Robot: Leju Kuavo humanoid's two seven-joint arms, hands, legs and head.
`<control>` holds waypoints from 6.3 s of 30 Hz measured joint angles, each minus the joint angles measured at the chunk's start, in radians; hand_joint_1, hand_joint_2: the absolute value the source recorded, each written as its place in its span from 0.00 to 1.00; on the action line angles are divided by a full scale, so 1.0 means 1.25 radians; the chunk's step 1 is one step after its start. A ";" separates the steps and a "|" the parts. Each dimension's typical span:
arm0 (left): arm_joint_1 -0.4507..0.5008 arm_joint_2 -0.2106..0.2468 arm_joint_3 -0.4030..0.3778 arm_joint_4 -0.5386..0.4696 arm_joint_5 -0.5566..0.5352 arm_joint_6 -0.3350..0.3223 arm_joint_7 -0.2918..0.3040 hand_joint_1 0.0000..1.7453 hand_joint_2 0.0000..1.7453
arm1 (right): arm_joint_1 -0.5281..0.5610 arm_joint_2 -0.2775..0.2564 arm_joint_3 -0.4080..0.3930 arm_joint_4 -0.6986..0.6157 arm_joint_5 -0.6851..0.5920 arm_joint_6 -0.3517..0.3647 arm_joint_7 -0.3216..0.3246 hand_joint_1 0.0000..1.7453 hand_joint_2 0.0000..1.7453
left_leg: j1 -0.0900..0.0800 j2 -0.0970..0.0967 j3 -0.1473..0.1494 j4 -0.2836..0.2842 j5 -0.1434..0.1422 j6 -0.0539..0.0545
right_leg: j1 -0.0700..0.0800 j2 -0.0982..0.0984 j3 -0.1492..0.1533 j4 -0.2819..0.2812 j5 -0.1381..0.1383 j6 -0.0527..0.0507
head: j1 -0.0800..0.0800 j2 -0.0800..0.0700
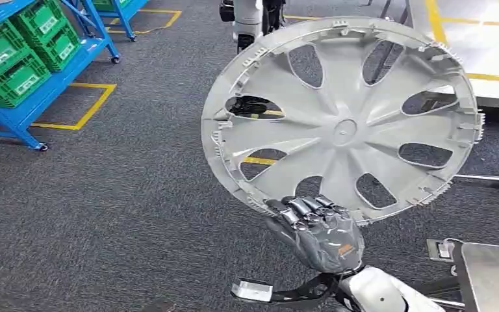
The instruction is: Take the parts from the cabinet and place them on the table.
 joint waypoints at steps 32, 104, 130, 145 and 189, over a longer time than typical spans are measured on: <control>0.001 0.002 -0.001 0.000 -0.002 0.004 0.004 0.00 1.00 | -0.008 0.002 0.016 0.004 0.001 -0.002 -0.002 1.00 1.00 | 0.011 0.006 0.021 -0.044 0.024 0.004 | 0.000 0.004 -0.002 -0.007 -0.001 -0.002 | -0.002 0.000; 0.002 -0.005 0.004 0.000 0.002 0.004 0.010 0.00 1.00 | -0.039 0.006 0.036 0.027 0.007 -0.008 -0.011 1.00 1.00 | -0.016 -0.009 -0.017 0.000 0.023 0.017 | 0.015 0.008 0.028 0.000 -0.020 -0.012 | -0.006 0.000; 0.004 -0.004 0.005 0.000 0.001 0.005 0.010 0.00 1.00 | -0.042 0.008 0.038 0.030 -0.001 -0.009 -0.012 1.00 1.00 | -0.010 -0.007 -0.017 -0.007 0.028 0.025 | 0.011 0.007 -0.104 0.238 -0.103 0.003 | -0.009 0.000; 0.002 0.003 0.005 0.000 0.007 0.018 0.019 0.00 1.00 | -0.045 0.010 0.037 0.031 0.000 -0.010 -0.012 1.00 1.00 | -0.015 -0.009 -0.036 -0.007 0.044 0.022 | 0.016 0.007 0.022 0.000 -0.019 -0.029 | -0.019 0.000; -0.012 0.005 0.117 0.000 0.090 -0.015 0.277 0.00 1.00 | -0.026 -0.024 0.056 0.010 0.024 -0.039 0.065 1.00 1.00 | -0.016 -0.009 -0.041 -0.009 0.052 0.002 | 0.014 0.006 0.016 0.001 -0.014 -0.030 | -0.018 0.000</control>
